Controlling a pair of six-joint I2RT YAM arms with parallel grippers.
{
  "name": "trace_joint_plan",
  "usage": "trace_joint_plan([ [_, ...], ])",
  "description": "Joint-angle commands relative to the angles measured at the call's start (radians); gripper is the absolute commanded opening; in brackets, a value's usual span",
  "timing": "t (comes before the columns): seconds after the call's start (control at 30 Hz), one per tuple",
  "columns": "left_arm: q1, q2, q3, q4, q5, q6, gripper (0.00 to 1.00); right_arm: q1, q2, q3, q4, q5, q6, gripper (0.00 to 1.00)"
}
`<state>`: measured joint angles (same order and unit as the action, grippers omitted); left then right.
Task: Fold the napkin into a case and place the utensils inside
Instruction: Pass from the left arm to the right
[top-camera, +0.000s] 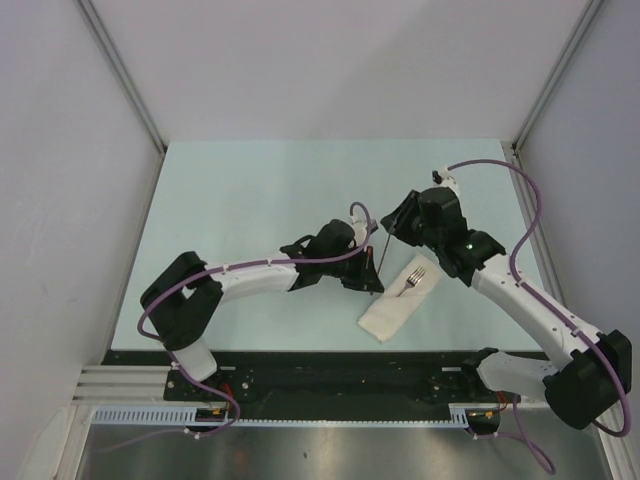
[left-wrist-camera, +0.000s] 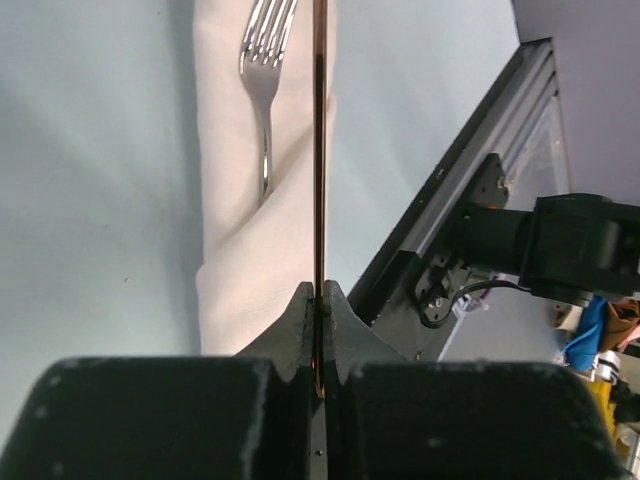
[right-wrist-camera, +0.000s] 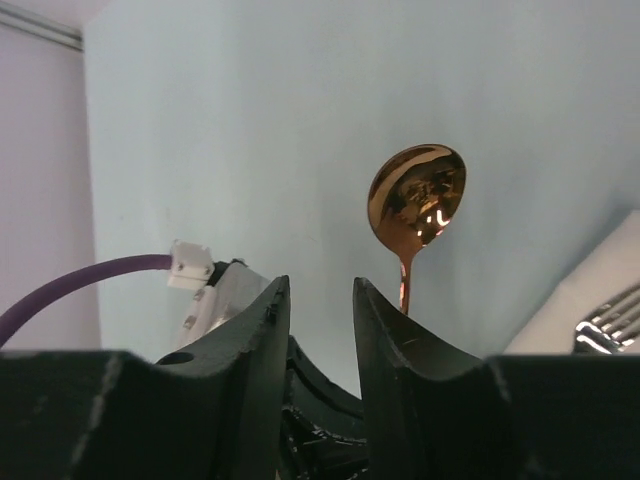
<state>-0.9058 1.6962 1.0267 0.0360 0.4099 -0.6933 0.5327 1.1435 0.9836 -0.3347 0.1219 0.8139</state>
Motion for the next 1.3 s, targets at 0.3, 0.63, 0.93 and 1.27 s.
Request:
trace_joint_plan([
  [0.3, -0.021, -0.063, 0.032, -0.056, -0.077, 0.061, 0.0, 0.064, 0.11, 0.095, -0.201, 0.167, -0.062, 0.37],
  [0.63, -0.027, -0.075, 0.026, -0.047, -0.06, 0.055, 0.0, 0.064, 0.145, 0.087, -0.152, 0.145, -0.061, 0.3],
  [0.93, -0.033, -0.082, 0.012, -0.044, -0.033, 0.058, 0.0, 0.049, 0.156, 0.079, -0.127, 0.134, -0.07, 0.0],
  [1.27, -0.019, -0.103, -0.074, -0.069, -0.002, 0.057, 0.2, -0.046, 0.053, -0.029, -0.293, 0.304, -0.024, 0.0],
])
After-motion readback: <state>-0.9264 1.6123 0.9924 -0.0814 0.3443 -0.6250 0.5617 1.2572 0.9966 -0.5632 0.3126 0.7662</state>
